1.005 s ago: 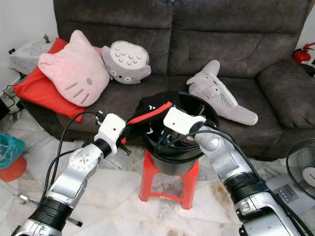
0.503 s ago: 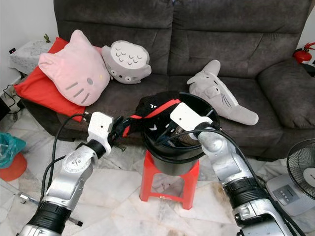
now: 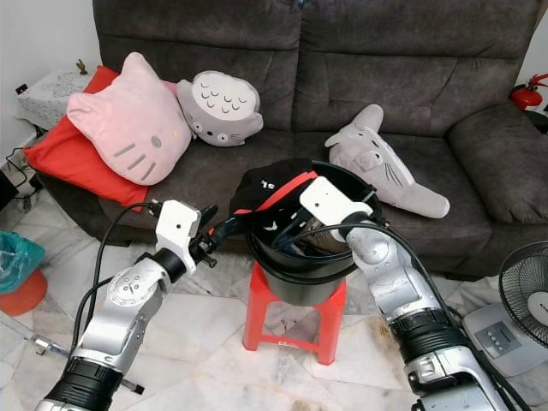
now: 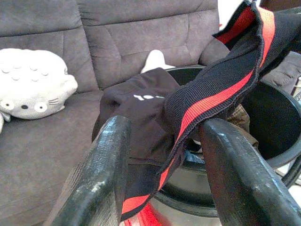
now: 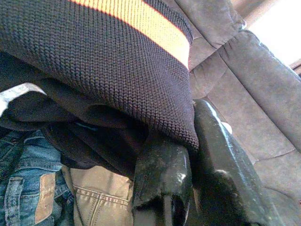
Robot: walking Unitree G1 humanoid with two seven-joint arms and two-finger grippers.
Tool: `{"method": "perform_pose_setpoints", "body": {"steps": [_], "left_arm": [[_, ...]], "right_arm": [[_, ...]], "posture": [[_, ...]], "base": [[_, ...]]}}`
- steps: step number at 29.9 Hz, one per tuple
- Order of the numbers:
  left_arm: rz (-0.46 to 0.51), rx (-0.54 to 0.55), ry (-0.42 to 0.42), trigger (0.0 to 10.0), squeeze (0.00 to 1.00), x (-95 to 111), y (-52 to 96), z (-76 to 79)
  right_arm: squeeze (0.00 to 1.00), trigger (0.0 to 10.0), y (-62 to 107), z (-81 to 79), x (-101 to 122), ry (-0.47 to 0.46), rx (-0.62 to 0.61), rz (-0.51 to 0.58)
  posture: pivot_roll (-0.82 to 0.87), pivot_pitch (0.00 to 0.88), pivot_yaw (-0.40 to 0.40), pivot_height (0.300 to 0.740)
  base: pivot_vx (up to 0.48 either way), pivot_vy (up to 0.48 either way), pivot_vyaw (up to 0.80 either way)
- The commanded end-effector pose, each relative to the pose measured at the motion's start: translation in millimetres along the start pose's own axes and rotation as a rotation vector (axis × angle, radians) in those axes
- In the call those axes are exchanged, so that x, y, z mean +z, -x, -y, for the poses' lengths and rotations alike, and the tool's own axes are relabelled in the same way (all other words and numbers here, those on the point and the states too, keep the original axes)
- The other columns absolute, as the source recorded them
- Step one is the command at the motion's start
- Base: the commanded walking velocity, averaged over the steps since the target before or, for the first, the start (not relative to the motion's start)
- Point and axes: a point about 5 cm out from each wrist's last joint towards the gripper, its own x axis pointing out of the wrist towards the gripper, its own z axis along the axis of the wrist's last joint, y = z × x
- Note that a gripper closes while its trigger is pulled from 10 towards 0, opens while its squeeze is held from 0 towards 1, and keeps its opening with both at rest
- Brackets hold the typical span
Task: Hang hanger
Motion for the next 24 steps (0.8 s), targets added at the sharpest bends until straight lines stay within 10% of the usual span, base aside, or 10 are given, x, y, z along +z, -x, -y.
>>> {"method": "perform_pose_setpoints", "body": {"steps": [1,20,21,22,23,24], "left_arm": [[0.011,-0.02,0.002,10.0,1.0,3,0.6,2.6],[0.0,0.028,0.07,10.0,1.0,-7,33.0,-8.5],[-0.005,0.084,0.085,10.0,0.21,-10,36.4,-13.6],[-0.014,0.135,0.093,10.0,0.0,-14,40.1,-18.7],[-0.025,0.171,0.101,10.0,0.0,-19,43.9,-22.3],[-0.025,0.171,0.101,10.0,0.0,-19,43.9,-22.3]], "right_arm": [[0.0,0.0,1.2,6.5,3,-0.014,-0.03,0.011],[0.0,0.0,4.6,1.2,-8,-0.042,-0.071,-0.025],[0.0,0.0,5.5,0.1,-9,-0.055,-0.082,-0.03],[0.0,0.0,6.7,-1.8,-11,-0.084,-0.089,-0.035],[0.0,7.0,8.1,-4.2,-13,-0.12,-0.095,-0.038],[0.0,7.0,8.1,-4.2,-13,-0.12,-0.095,-0.038]], "posture": [[-0.06,0.0,0.0,0.74],[-0.05,0.0,-0.002,0.74],[-0.04,0.0,-0.004,0.74],[-0.05,0.0,-0.005,0.74],[-0.04,0.0,-0.006,0.74],[-0.04,0.0,-0.006,0.74]], "base": [[0.0,0.0,0.0],[0.0,0.0,0.0],[0.0,0.0,0.0],[0.0,0.0,0.0],[0.0,0.0,0.0],[0.0,0.0,0.0]]}}
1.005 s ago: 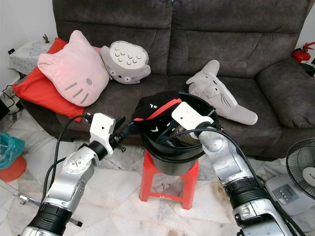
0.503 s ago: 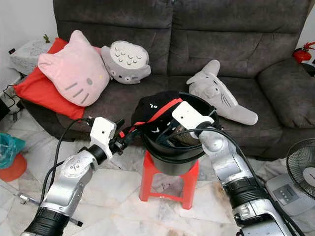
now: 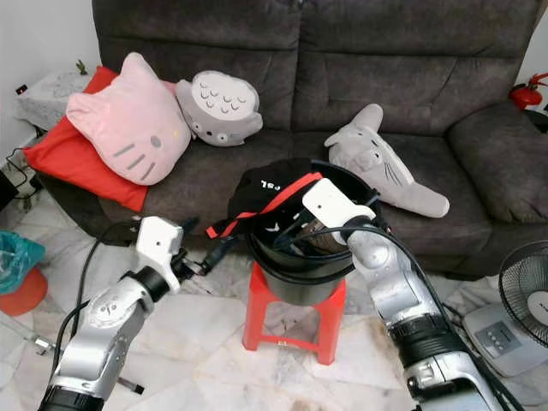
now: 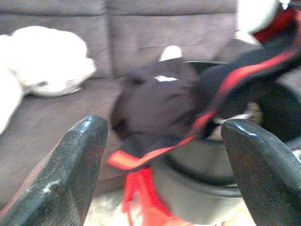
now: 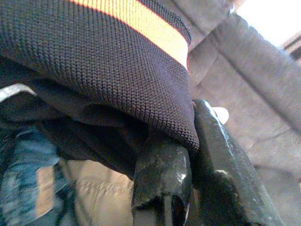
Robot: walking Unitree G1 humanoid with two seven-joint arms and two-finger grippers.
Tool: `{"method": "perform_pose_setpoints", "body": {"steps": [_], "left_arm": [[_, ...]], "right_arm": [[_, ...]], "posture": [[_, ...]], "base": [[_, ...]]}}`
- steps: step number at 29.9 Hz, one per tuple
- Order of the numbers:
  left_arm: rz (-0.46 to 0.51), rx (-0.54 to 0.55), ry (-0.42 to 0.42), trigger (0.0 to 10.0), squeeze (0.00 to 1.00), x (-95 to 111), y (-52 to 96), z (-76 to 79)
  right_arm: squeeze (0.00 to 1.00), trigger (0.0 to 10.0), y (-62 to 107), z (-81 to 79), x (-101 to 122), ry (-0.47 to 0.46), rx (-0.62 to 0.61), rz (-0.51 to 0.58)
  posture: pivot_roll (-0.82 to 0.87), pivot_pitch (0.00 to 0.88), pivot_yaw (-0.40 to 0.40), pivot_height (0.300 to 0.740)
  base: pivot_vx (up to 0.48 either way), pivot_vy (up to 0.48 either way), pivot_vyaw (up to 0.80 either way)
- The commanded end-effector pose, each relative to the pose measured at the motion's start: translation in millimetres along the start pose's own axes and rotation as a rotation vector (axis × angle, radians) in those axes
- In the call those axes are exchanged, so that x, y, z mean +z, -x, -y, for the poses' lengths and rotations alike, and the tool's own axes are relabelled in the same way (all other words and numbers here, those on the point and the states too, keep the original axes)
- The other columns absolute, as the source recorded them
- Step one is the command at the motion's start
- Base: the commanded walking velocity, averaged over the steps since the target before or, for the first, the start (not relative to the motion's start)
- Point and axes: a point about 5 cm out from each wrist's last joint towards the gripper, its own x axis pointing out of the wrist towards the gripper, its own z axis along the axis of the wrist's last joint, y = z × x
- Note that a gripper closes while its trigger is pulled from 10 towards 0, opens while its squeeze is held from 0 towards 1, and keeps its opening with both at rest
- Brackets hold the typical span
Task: Hang hanger
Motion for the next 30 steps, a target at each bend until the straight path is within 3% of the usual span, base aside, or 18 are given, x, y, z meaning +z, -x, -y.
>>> {"method": "perform_pose_setpoints", "body": {"steps": [1,2,3,4,5,7,10,11,13,14,15,17,20,24,26,30], "left_arm": [[-0.023,0.067,0.018,10.0,0.0,-9,6.7,-8.1],[-0.023,0.067,0.018,10.0,0.0,-9,6.7,-8.1],[-0.067,0.102,0.011,10.0,0.0,-21,13.3,-13.5],[-0.13,0.127,0.021,10.0,0.0,-38,22.2,-18.2],[-0.13,0.127,0.021,10.0,0.0,-38,22.2,-18.2],[-0.331,0.197,0.001,10.0,0.0,-83,46.8,-29.2],[-0.564,0.282,0.007,10.0,0.0,-129,82.6,-35.0],[-0.564,0.282,0.007,10.0,0.0,-129,82.6,-35.0],[-0.681,0.319,0.023,10.0,0.0,-150,104.6,-33.0],[-0.681,0.319,0.023,10.0,0.0,-150,104.6,-33.0],[-0.762,0.339,0.039,10.0,0.0,-164,123.0,-28.8],[-0.795,0.348,0.048,10.0,0.0,-170,131.0,-26.8],[-0.821,0.421,0.124,10.0,0.0,-177,146.5,-27.3],[-0.79,0.554,0.16,10.0,0.0,-174,153.9,-46.9],[-0.808,0.564,0.147,10.0,0.0,-174,157.0,-54.1],[-0.843,0.521,0.127,10.0,0.0,-177,158.6,-51.9]], "right_arm": [[0.0,7.0,2.9,3.7,0,-0.061,-0.043,0.004],[0.0,7.0,2.9,3.7,0,-0.061,-0.043,0.004],[0.0,10.0,5.0,2.1,-2,-0.089,-0.064,0.003],[0.0,10.0,7.2,1.1,-3,-0.128,-0.097,0.004],[0.0,10.0,7.2,1.1,-3,-0.128,-0.097,0.004],[0.0,10.0,10.4,0.8,-3,-0.221,-0.175,0.006],[0.0,10.0,11.2,0.4,-1,-0.263,-0.225,0.012],[0.0,10.0,11.2,0.4,-1,-0.263,-0.225,0.012],[0.0,10.0,11.1,-0.6,1,-0.277,-0.235,0.02],[0.0,10.0,11.1,-0.6,1,-0.277,-0.235,0.02],[0.0,10.0,11.1,-1.0,4,-0.287,-0.243,0.03],[0.0,10.0,11.1,-1.1,5,-0.287,-0.248,0.034],[0.0,10.0,11.1,-2.2,8,-0.296,-0.252,0.041],[0.0,10.0,10.9,-3.7,10,-0.302,-0.253,0.046],[0.0,10.0,9.5,-6.0,12,-0.307,-0.253,0.049],[0.0,10.0,8.7,-8.2,13,-0.32,-0.262,0.046]], "posture": [[-0.04,0.0,-0.006,0.74],[-0.04,0.0,-0.006,0.74],[-0.04,0.0,-0.006,0.74],[-0.03,0.0,-0.004,0.74],[-0.03,0.0,-0.004,0.74],[-0.04,0.0,0.003,0.74],[-0.04,0.0,0.004,0.74],[-0.04,0.0,0.004,0.74],[-0.05,0.0,0.005,0.74],[-0.05,0.0,0.005,0.74],[-0.05,0.0,0.008,0.74],[-0.05,0.0,0.008,0.74],[-0.05,0.0,0.008,0.74],[-0.04,0.0,0.005,0.74],[-0.04,0.0,0.015,0.74],[-0.04,0.0,0.019,0.74]], "base": [[0.0,0.0,0.0],[0.0,0.0,0.0],[0.0,0.0,0.0],[0.0,0.0,0.0],[0.0,0.0,0.0],[0.0,0.0,0.0],[0.0,0.0,0.0],[0.0,0.0,0.0],[0.0,0.0,0.0],[0.0,0.0,0.0],[0.0,0.0,0.0],[0.0,0.0,0.0],[0.0,0.0,0.0],[0.0,0.0,0.0],[0.0,0.0,0.0],[0.0,0.0,0.0]]}}
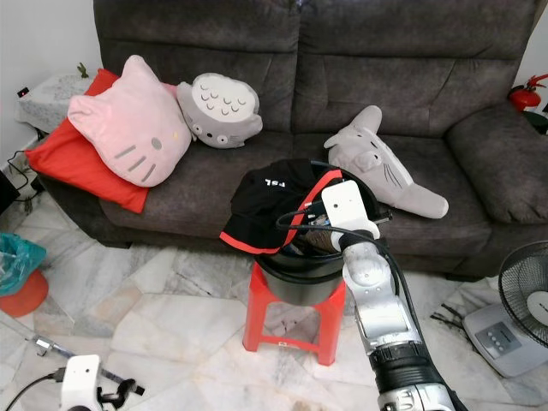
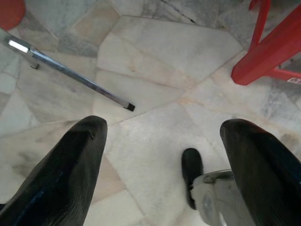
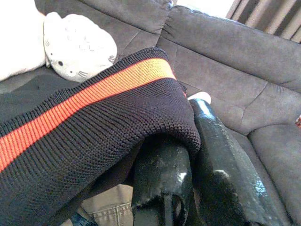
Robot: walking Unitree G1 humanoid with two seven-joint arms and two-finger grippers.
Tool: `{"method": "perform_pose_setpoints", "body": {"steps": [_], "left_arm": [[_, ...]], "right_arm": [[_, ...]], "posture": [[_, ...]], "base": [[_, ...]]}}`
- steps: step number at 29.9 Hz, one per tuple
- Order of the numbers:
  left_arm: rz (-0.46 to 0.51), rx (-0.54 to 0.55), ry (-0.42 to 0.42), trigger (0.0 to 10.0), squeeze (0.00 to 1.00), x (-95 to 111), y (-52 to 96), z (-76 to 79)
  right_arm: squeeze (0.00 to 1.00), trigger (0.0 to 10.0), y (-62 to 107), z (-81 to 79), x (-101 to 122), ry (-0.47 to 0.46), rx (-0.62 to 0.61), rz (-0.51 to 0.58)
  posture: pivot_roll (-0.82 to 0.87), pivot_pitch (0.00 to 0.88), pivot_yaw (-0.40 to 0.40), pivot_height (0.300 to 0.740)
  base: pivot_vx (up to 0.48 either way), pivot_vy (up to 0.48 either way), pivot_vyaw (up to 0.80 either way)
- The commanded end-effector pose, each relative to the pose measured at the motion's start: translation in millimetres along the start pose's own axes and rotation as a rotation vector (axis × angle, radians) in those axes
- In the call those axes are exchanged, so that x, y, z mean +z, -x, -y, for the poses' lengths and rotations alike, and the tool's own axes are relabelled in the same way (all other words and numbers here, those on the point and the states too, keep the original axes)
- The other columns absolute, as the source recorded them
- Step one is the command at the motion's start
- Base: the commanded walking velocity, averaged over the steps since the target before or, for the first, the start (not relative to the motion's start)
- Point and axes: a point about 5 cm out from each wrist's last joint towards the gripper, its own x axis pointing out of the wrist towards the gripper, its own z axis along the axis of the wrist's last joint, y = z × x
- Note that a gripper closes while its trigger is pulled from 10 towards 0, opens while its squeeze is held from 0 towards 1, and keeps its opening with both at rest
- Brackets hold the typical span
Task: Hang hanger
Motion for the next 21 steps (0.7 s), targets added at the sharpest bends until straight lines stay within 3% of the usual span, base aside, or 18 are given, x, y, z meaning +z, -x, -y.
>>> {"method": "perform_pose_setpoints", "body": {"steps": [1,5,12,21], "left_arm": [[-0.033,-0.021,-0.029,10.0,0.0,-8,1.2,3.3],[-0.06,-0.005,0.016,10.0,0.0,-19,3.8,5.9],[-0.087,-0.006,0.015,10.0,0.0,-29,7.4,6.1],[-0.079,-0.011,0.021,10.0,0.0,-28,5.7,11.2]], "right_arm": [[0.0,10.0,-0.9,2.4,6,-0.015,-0.02,0.015],[0.0,10.0,-0.3,6.6,3,-0.014,-0.037,0.007],[0.0,10.0,-0.6,5.8,3,-0.021,-0.048,0.006],[0.0,10.0,-0.6,3.3,2,-0.028,-0.046,-0.001]], "posture": [[-0.04,0.0,0.019,0.74],[-0.04,0.0,0.011,0.74],[-0.03,0.0,0.011,0.74],[-0.02,0.0,-0.001,0.74]], "base": [[0.0,0.0,0.0],[0.0,0.0,0.0],[0.0,0.0,0.0],[-0.272,0.0,0.0]]}}
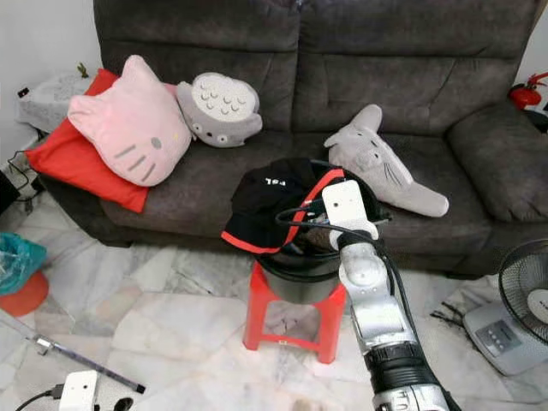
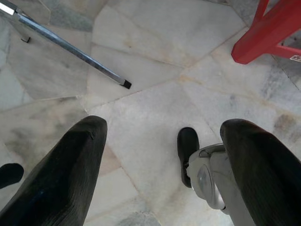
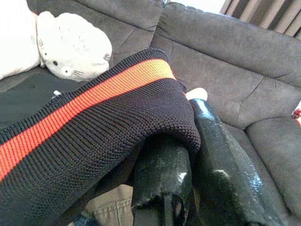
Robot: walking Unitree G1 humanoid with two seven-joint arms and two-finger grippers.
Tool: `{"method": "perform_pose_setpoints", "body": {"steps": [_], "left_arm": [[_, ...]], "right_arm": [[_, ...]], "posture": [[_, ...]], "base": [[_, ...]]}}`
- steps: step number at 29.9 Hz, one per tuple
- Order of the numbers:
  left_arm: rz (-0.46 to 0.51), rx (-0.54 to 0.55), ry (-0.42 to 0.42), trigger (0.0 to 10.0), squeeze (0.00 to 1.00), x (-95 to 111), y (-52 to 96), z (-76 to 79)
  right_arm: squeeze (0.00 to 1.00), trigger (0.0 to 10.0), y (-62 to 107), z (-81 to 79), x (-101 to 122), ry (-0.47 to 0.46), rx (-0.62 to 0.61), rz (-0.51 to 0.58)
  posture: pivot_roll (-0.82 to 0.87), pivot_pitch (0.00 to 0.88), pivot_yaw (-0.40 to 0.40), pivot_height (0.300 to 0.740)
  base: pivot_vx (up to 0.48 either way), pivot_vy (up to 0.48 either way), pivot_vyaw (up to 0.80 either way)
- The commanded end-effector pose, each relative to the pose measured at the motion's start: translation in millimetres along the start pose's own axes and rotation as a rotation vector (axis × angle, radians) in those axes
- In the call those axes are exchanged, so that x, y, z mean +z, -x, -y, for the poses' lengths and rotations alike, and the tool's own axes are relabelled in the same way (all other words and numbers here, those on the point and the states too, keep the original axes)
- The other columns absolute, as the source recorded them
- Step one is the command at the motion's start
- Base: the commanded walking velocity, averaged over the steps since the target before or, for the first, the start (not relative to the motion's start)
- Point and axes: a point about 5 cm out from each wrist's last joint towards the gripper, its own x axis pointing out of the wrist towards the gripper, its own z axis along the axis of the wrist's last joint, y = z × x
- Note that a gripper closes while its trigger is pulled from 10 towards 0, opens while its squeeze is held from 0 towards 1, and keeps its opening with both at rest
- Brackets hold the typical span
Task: Hang hanger
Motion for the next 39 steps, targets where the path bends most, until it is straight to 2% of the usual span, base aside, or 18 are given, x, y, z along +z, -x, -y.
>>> {"method": "perform_pose_setpoints", "body": {"steps": [1,9,39], "left_arm": [[-0.019,-0.01,-0.005,10.0,0.0,-4.5,0.0,5.3],[-0.01,-0.021,0.009,10.0,0.0,-2.6,-1.6,11.0],[-0.003,-0.009,0.02,10.0,0.0,-2.8,-0.8,6.2]], "right_arm": [[0.0,10.0,-0.5,2.2,1.5,-0.016,-0.015,0.0],[0.0,10.0,-0.8,2.6,1.6,-0.013,-0.02,-0.003],[0.0,10.0,-0.5,-1.7,5.3,-0.027,-0.024,0.02]], "posture": [[-0.02,0.0,-0.002,0.74],[-0.03,0.0,-0.001,0.74],[-0.03,0.0,0.01,0.74]], "base": [[-0.3,0.0,0.0],[-0.302,0.0,0.0],[-0.316,0.0,0.0]]}}
